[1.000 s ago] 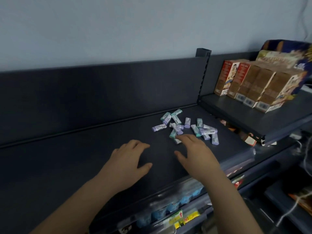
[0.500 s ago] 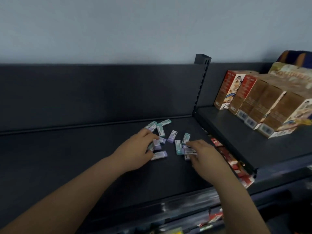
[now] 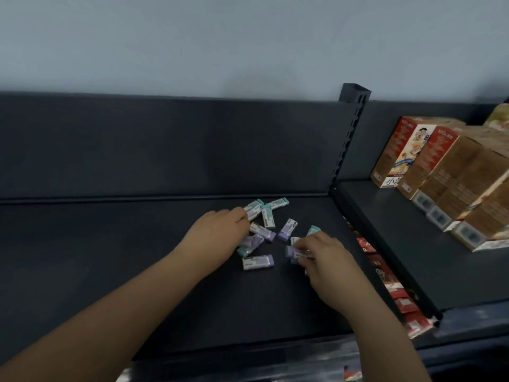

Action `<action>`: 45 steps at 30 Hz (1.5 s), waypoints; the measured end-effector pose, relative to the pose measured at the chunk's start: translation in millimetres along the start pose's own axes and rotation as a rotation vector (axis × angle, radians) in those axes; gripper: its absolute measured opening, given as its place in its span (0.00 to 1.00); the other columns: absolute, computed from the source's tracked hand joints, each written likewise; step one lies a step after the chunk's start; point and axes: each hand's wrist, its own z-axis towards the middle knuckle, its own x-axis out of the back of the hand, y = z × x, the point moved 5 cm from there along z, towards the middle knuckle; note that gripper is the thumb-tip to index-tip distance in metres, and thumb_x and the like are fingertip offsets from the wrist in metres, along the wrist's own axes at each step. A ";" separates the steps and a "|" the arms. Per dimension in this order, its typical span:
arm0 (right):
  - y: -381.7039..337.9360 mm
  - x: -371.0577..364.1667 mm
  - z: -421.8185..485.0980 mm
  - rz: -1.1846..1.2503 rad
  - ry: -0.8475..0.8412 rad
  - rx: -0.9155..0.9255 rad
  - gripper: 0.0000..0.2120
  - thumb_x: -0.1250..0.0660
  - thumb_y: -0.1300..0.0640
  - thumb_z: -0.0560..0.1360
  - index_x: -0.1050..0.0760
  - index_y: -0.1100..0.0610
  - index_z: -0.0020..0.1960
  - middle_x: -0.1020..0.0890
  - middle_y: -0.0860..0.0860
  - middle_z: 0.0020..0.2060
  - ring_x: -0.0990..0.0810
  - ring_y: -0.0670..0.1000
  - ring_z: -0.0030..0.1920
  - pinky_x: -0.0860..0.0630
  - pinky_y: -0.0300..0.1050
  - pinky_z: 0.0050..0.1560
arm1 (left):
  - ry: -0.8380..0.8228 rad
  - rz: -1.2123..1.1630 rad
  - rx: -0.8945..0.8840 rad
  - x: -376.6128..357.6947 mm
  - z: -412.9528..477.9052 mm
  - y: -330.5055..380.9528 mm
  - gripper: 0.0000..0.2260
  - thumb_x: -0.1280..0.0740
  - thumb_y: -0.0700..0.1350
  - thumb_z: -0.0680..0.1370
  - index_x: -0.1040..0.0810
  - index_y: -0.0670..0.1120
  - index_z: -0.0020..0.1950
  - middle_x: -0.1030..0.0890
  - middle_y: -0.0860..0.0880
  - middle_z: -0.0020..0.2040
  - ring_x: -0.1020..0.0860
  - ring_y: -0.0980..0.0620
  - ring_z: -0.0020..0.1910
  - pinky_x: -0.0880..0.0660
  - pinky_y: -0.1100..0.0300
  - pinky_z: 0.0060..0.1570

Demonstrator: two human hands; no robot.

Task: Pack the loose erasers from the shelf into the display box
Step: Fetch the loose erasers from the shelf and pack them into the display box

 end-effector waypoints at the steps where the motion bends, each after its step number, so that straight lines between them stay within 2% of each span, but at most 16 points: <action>1: -4.9 -1.1 4.0 0.015 0.006 0.018 0.12 0.38 0.55 0.79 0.28 0.47 0.62 0.28 0.45 0.58 0.29 0.50 0.58 0.29 0.49 0.58 | 0.005 -0.015 0.005 -1.4 -2.4 -3.5 0.13 0.39 0.40 0.77 0.28 0.49 0.61 0.29 0.50 0.62 0.26 0.48 0.53 0.31 0.55 0.48; 6: -27.3 -13.3 23.0 -0.001 -0.015 0.044 0.09 0.38 0.55 0.79 0.26 0.49 0.58 0.26 0.46 0.55 0.28 0.51 0.57 0.28 0.49 0.56 | 0.044 -0.157 0.018 -18.1 -14.0 -6.5 0.08 0.41 0.49 0.81 0.28 0.50 0.59 0.25 0.50 0.56 0.25 0.48 0.52 0.32 0.56 0.48; 10: -43.0 -20.2 26.5 0.016 -0.011 0.038 0.10 0.36 0.56 0.77 0.26 0.49 0.59 0.24 0.47 0.54 0.27 0.51 0.56 0.29 0.47 0.55 | 0.069 -0.286 0.063 -21.2 -18.7 -17.5 0.12 0.41 0.51 0.81 0.26 0.49 0.62 0.26 0.49 0.55 0.27 0.48 0.53 0.30 0.55 0.53; 14: -79.1 -23.8 22.6 0.178 0.076 0.060 0.07 0.35 0.55 0.77 0.27 0.46 0.54 0.23 0.44 0.47 0.25 0.47 0.50 0.28 0.43 0.48 | 0.127 -0.406 0.090 2.2 -45.5 -51.2 0.14 0.40 0.53 0.81 0.26 0.52 0.64 0.27 0.53 0.56 0.30 0.53 0.53 0.31 0.58 0.56; 18: -140.8 -30.3 19.8 0.472 0.069 0.073 0.21 0.33 0.55 0.77 0.33 0.37 0.64 0.22 0.38 0.46 0.23 0.38 0.48 0.27 0.34 0.46 | 0.116 -0.566 0.122 25.2 -93.1 -100.6 0.10 0.37 0.52 0.80 0.25 0.56 0.60 0.30 0.59 0.53 0.27 0.61 0.51 0.30 0.65 0.54; 21: -196.3 -42.5 20.4 0.631 0.058 0.099 0.24 0.32 0.59 0.76 0.32 0.38 0.66 0.21 0.39 0.48 0.22 0.37 0.50 0.25 0.32 0.50 | 0.127 -0.566 0.131 36.1 -134.4 -141.8 0.10 0.37 0.52 0.80 0.24 0.56 0.60 0.29 0.60 0.54 0.26 0.61 0.52 0.28 0.65 0.54; 25: -271.6 -65.7 21.2 0.865 0.043 0.126 0.15 0.32 0.66 0.75 0.25 0.48 0.55 0.19 0.46 0.47 0.18 0.44 0.51 0.23 0.38 0.52 | 0.144 -0.511 0.180 34.7 -195.7 -202.0 0.12 0.37 0.51 0.79 0.24 0.56 0.62 0.29 0.60 0.55 0.26 0.61 0.52 0.28 0.64 0.55; 28: -321.4 -80.8 21.5 0.988 0.006 0.122 0.10 0.29 0.65 0.73 0.25 0.52 0.48 0.17 0.45 0.48 0.17 0.43 0.50 0.21 0.39 0.51 | 0.158 -0.518 0.203 30.2 -243.6 -244.2 0.10 0.36 0.50 0.79 0.23 0.57 0.60 0.27 0.61 0.54 0.25 0.62 0.53 0.27 0.65 0.55; 32: -377.5 -100.3 21.2 1.069 -0.096 0.149 0.10 0.29 0.68 0.72 0.27 0.58 0.47 0.16 0.46 0.49 0.17 0.45 0.50 0.20 0.42 0.50 | 0.194 -0.507 0.264 31.5 -298.4 -288.7 0.11 0.35 0.49 0.79 0.23 0.57 0.61 0.23 0.60 0.53 0.25 0.63 0.53 0.31 0.72 0.52; 34: -399.8 -108.2 21.7 1.083 -0.144 0.176 0.10 0.30 0.70 0.71 0.29 0.61 0.46 0.16 0.49 0.49 0.16 0.48 0.51 0.21 0.43 0.49 | 0.214 -0.511 0.286 33.7 -318.4 -303.6 0.12 0.35 0.49 0.79 0.23 0.56 0.63 0.23 0.60 0.53 0.25 0.63 0.53 0.31 0.72 0.51; 37: -427.0 -117.3 24.0 1.078 -0.186 0.210 0.11 0.29 0.70 0.71 0.27 0.59 0.47 0.16 0.51 0.48 0.16 0.51 0.49 0.19 0.46 0.47 | 0.244 -0.534 0.301 34.1 -341.0 -316.9 0.13 0.36 0.50 0.79 0.24 0.57 0.64 0.25 0.62 0.53 0.25 0.65 0.51 0.30 0.71 0.50; 40: -452.8 -126.8 28.7 1.031 -0.222 0.253 0.17 0.28 0.68 0.70 0.23 0.52 0.53 0.18 0.50 0.47 0.17 0.53 0.47 0.19 0.50 0.48 | 0.282 -0.557 0.317 32.9 -357.1 -325.1 0.13 0.35 0.48 0.79 0.24 0.55 0.64 0.25 0.61 0.52 0.26 0.67 0.50 0.33 0.76 0.50; 42: -469.5 -132.6 33.6 1.001 -0.257 0.283 0.19 0.28 0.68 0.70 0.21 0.48 0.54 0.19 0.50 0.46 0.17 0.53 0.46 0.19 0.47 0.46 | 0.296 -0.542 0.352 32.7 -366.7 -334.0 0.13 0.34 0.47 0.79 0.23 0.53 0.64 0.24 0.59 0.53 0.25 0.65 0.51 0.34 0.76 0.51; 45: -494.6 -139.3 43.9 0.997 -0.291 0.314 0.18 0.28 0.69 0.70 0.20 0.50 0.53 0.18 0.50 0.49 0.17 0.48 0.47 0.21 0.40 0.45 | 0.318 -0.480 0.385 35.9 -383.0 -351.5 0.13 0.34 0.47 0.78 0.23 0.51 0.63 0.22 0.57 0.54 0.25 0.62 0.52 0.34 0.75 0.52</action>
